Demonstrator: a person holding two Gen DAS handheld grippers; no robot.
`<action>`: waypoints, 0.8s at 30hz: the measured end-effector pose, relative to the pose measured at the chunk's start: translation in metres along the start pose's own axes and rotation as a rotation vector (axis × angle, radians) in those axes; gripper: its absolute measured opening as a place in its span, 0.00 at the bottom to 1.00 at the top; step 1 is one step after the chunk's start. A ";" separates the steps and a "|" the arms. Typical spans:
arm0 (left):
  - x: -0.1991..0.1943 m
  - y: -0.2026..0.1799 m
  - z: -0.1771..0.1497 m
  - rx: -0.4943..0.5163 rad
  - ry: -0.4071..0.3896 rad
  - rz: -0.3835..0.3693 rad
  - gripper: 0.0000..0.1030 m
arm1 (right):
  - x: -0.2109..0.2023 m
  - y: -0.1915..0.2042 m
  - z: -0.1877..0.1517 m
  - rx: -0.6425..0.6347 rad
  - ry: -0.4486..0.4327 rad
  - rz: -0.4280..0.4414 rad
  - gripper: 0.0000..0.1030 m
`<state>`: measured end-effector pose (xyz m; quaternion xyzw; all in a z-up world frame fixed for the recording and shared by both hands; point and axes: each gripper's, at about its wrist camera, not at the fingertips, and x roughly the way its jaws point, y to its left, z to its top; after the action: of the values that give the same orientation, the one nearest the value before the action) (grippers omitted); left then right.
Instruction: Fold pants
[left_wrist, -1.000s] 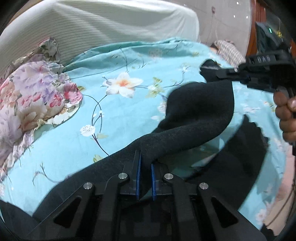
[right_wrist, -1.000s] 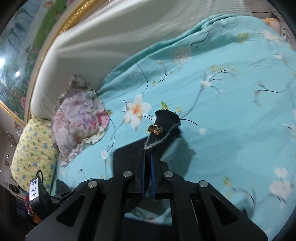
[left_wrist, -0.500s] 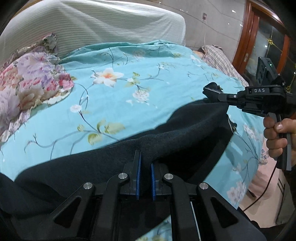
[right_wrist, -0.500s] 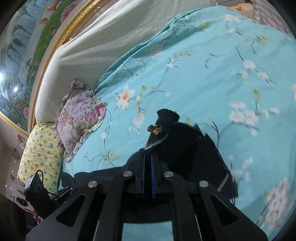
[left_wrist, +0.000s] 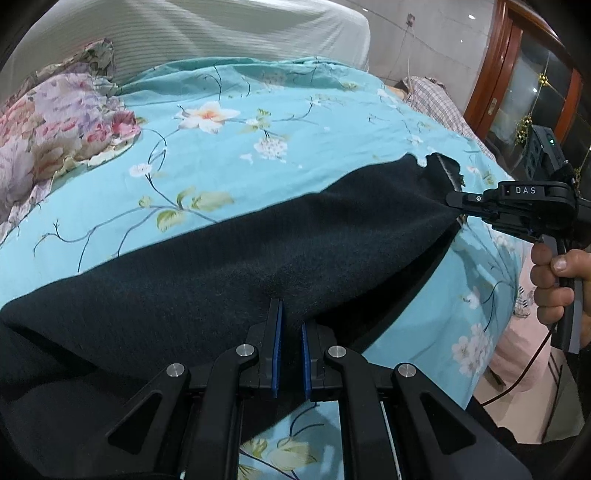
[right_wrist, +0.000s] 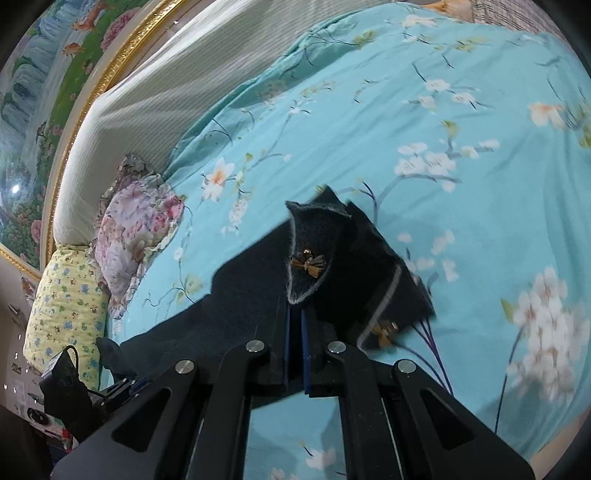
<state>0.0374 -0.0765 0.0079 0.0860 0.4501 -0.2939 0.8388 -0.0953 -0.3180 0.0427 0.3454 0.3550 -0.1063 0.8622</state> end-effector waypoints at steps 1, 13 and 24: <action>0.001 -0.001 -0.002 0.001 0.004 0.001 0.07 | 0.000 -0.002 -0.003 0.006 0.002 -0.001 0.06; 0.018 -0.001 -0.014 -0.046 0.063 0.004 0.20 | 0.009 -0.019 -0.014 0.049 0.035 -0.045 0.13; -0.026 0.030 -0.032 -0.225 -0.025 0.055 0.56 | -0.030 0.013 -0.017 -0.068 -0.091 -0.056 0.40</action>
<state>0.0211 -0.0286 0.0067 0.0000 0.4675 -0.2193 0.8564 -0.1213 -0.2988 0.0614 0.3005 0.3286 -0.1339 0.8853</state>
